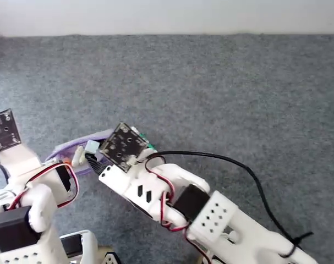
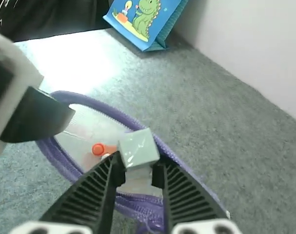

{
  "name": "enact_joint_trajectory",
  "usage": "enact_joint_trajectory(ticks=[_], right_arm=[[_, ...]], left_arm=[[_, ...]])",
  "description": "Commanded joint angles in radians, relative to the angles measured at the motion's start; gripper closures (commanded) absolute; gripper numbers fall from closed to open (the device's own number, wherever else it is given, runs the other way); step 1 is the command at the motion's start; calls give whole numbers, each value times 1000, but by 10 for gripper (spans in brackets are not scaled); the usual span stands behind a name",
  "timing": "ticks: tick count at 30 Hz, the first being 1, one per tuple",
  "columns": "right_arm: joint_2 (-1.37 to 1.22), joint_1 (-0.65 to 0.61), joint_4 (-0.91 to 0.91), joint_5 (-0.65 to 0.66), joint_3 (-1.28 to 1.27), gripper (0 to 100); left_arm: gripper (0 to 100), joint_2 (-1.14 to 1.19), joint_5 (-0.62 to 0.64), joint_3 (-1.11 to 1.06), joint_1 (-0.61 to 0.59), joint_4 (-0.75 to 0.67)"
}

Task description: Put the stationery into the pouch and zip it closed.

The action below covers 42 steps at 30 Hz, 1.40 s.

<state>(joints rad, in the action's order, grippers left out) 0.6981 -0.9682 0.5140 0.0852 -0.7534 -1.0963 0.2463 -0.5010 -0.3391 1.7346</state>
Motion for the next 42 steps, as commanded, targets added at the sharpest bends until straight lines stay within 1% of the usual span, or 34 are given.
enact_joint_trajectory(ticks=[1,2,3,5,8,10,13,15,17,20,23,27,29,34,42], right_arm=[[5,13,77,5,74,789],[21,13,120,5,101,770],[36,15,168,3,133,772],[73,18,257,3,195,801],[114,73,372,-28,262,862],[120,150,435,-101,293,887],[84,297,521,-166,305,883],[16,378,553,-175,304,872],[-82,426,561,-172,311,859],[-259,441,567,-172,347,847],[-453,440,568,-175,448,847],[-723,438,599,-172,674,848],[-868,432,665,-172,819,848],[-1219,400,897,-175,1231,849],[-1626,351,1070,-155,1837,851]], left_arm=[[987,-3,-8,7,-5,2],[987,-3,-8,7,-5,2],[987,-3,-8,7,-5,2],[987,-3,-8,7,-5,0],[987,-3,-8,7,-5,-2],[987,-3,-8,7,-5,-2],[987,-3,-8,7,-5,-2],[987,-3,-8,7,-6,0],[987,-5,-8,10,-11,0],[987,-5,-8,45,-12,20],[987,-25,-8,77,-12,18],[987,-58,-8,59,-11,18],[987,-71,-8,28,-11,18],[987,-106,-8,-8,-11,18],[987,-109,-8,-8,-11,18]])
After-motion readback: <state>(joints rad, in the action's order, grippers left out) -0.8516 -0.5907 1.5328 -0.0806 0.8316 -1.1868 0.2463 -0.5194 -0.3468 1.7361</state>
